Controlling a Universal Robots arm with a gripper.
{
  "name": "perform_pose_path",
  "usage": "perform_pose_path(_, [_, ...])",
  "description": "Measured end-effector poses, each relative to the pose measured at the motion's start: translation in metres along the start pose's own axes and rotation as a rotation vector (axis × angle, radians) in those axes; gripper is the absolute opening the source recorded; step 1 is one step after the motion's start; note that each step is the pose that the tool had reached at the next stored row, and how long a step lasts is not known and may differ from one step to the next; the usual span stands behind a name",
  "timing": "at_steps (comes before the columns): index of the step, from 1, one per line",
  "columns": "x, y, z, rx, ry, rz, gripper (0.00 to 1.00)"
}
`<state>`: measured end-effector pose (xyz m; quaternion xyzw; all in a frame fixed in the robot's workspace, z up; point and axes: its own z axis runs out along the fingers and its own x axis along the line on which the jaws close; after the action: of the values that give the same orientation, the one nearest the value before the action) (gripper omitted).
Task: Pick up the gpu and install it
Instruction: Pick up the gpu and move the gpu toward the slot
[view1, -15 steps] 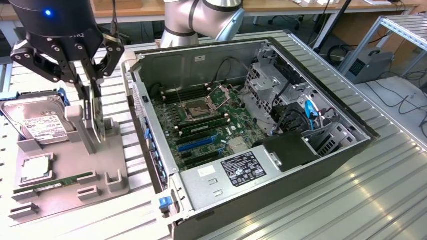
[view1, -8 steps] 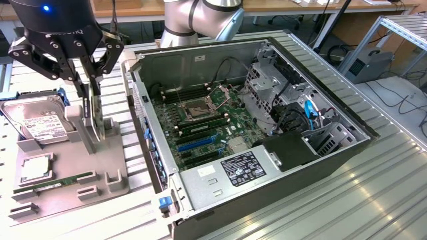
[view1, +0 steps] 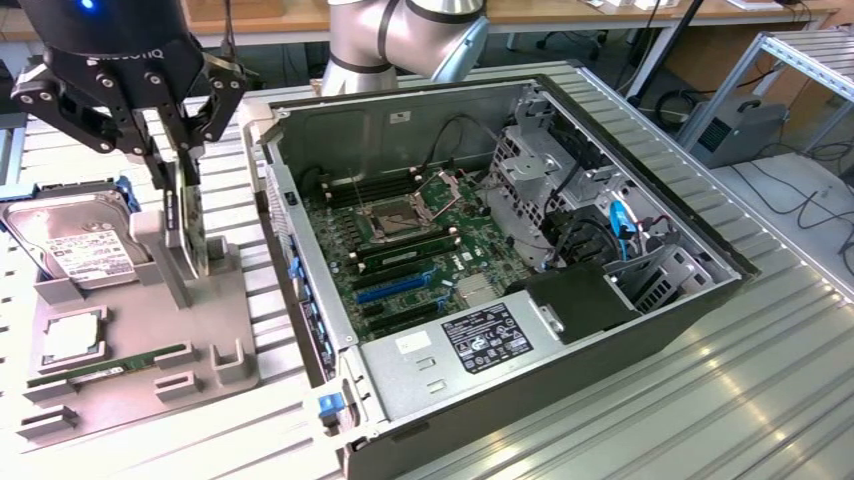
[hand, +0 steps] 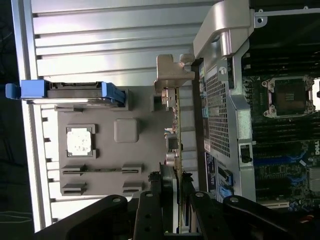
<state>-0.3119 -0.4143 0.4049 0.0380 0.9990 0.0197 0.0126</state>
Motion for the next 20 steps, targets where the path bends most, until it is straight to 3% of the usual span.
perform_pose_path(20, [0.000,0.0005,-0.0121,0.0000,0.0002,0.000,0.27])
